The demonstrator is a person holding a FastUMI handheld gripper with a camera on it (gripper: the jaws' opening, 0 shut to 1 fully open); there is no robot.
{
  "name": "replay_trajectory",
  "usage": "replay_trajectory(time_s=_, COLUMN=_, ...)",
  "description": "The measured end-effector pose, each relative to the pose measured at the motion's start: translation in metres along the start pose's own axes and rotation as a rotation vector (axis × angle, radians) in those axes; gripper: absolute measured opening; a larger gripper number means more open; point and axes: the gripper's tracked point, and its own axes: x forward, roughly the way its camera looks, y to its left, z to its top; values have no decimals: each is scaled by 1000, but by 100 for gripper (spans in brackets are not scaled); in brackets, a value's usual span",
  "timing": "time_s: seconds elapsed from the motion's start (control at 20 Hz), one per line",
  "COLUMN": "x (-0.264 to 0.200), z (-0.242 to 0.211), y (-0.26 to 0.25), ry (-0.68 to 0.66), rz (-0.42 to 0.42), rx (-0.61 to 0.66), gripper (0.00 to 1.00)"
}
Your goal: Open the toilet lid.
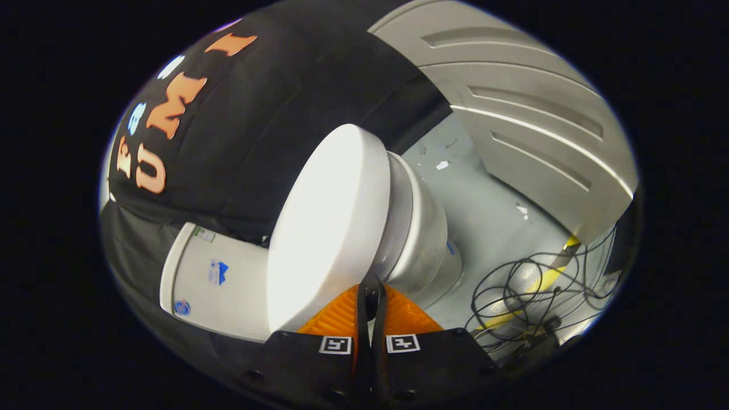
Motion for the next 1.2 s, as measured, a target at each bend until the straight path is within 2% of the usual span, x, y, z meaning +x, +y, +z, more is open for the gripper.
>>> replay_trajectory(time_s=0.15, x=-10, z=8, y=16, ry=-27, rz=-28, rx=-6, gripper=9)
replay_trajectory(time_s=0.35, x=-23, z=16, y=35, ry=-77, rz=-83, rx=-133, gripper=9)
replay_trajectory(time_s=0.7, x=-39, z=28, y=66, ry=-133, rz=-130, rx=-194, gripper=9)
replay_trajectory(time_s=1.0, x=-57, z=35, y=103, ry=-191, rz=-176, rx=-382, gripper=9)
replay_trajectory(time_s=1.2, x=-63, z=35, y=120, ry=-208, rz=-174, rx=-384, gripper=9)
